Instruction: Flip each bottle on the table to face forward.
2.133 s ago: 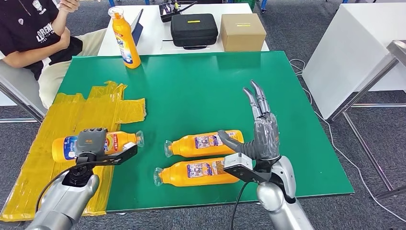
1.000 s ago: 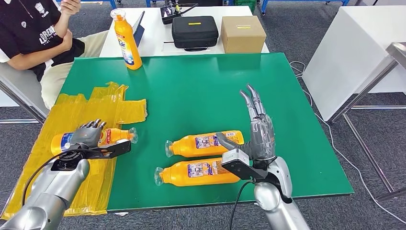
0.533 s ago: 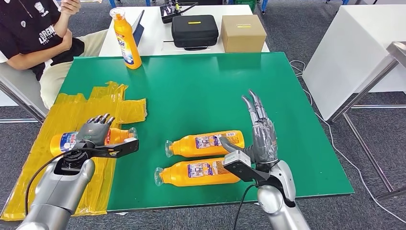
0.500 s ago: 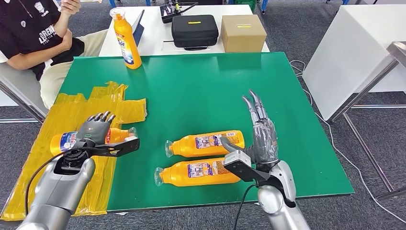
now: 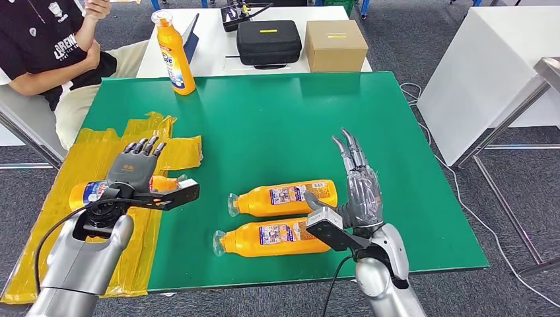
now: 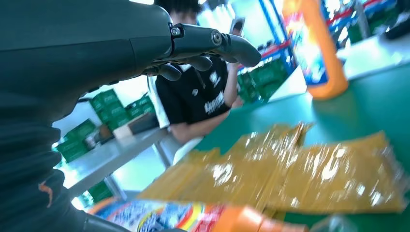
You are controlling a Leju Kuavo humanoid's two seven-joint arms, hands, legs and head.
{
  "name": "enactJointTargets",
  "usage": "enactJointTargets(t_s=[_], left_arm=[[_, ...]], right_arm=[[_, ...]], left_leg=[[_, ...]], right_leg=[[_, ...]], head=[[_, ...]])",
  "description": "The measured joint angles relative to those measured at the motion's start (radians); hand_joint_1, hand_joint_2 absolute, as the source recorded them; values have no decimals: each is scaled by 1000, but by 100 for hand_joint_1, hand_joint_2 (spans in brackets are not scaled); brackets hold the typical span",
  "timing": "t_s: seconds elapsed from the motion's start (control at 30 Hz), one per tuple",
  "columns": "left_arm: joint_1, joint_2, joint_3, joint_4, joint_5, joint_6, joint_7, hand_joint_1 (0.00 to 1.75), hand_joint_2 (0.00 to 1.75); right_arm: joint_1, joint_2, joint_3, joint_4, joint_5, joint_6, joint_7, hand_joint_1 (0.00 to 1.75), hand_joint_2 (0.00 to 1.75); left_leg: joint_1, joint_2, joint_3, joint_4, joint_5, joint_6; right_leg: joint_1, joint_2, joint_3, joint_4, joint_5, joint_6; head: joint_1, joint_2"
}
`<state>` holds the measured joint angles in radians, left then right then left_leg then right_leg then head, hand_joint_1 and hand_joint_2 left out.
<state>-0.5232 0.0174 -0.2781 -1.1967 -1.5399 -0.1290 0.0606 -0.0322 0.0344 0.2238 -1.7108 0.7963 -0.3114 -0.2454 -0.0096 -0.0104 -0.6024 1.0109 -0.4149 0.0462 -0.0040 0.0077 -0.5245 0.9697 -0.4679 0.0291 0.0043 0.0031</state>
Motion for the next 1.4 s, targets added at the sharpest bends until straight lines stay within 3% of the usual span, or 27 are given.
enactJointTargets(t_s=[0.2, 0.33, 0.53, 0.77, 1.13, 1.4], left_arm=[[31, -21, -19, -92, 350, 78, -236, 0, 0], [90, -41, -26, -130, 544, 93, -315, 0, 0], [163, -60, -65, -129, 613, 93, -350, 0, 0], [178, -79, -92, -115, 683, 74, -390, 0, 0], [178, -96, -105, -100, 692, 71, -397, 0, 0], [199, -103, -114, -101, 732, 87, -415, 0, 0]], right_arm=[[9, 1, -8, -3, 166, 55, 86, 0, 175], [12, -23, 1, 4, 355, 145, 180, 0, 175], [-4, -90, 61, 37, 403, 192, 215, 0, 175], [-5, -157, 127, 59, 367, 211, 213, 0, 175], [-6, -186, 184, 77, 341, 246, 197, 0, 175], [-71, -157, 242, 177, 386, 226, 224, 0, 175]], left_leg=[[-1, 0, -1, 0, 0, 0], [-1, 0, -1, 0, 0, 0], [-1, 0, -1, 0, 0, 0], [-1, 0, -1, 0, 0, 0], [-1, 0, -1, 0, 0, 0], [-1, 0, -1, 0, 0, 0]], right_leg=[[-1, 0, 0, 0, 0, 0], [-1, 0, -1, 0, 0, 0], [-1, 0, -1, 0, 0, 0], [-2, 0, -1, 0, 0, 0], [-1, 0, -1, 0, 0, 0], [-1, 0, -1, 0, 0, 0]], head=[[0, 0], [0, 0], [0, 0], [0, 0], [0, 0], [0, 0]])
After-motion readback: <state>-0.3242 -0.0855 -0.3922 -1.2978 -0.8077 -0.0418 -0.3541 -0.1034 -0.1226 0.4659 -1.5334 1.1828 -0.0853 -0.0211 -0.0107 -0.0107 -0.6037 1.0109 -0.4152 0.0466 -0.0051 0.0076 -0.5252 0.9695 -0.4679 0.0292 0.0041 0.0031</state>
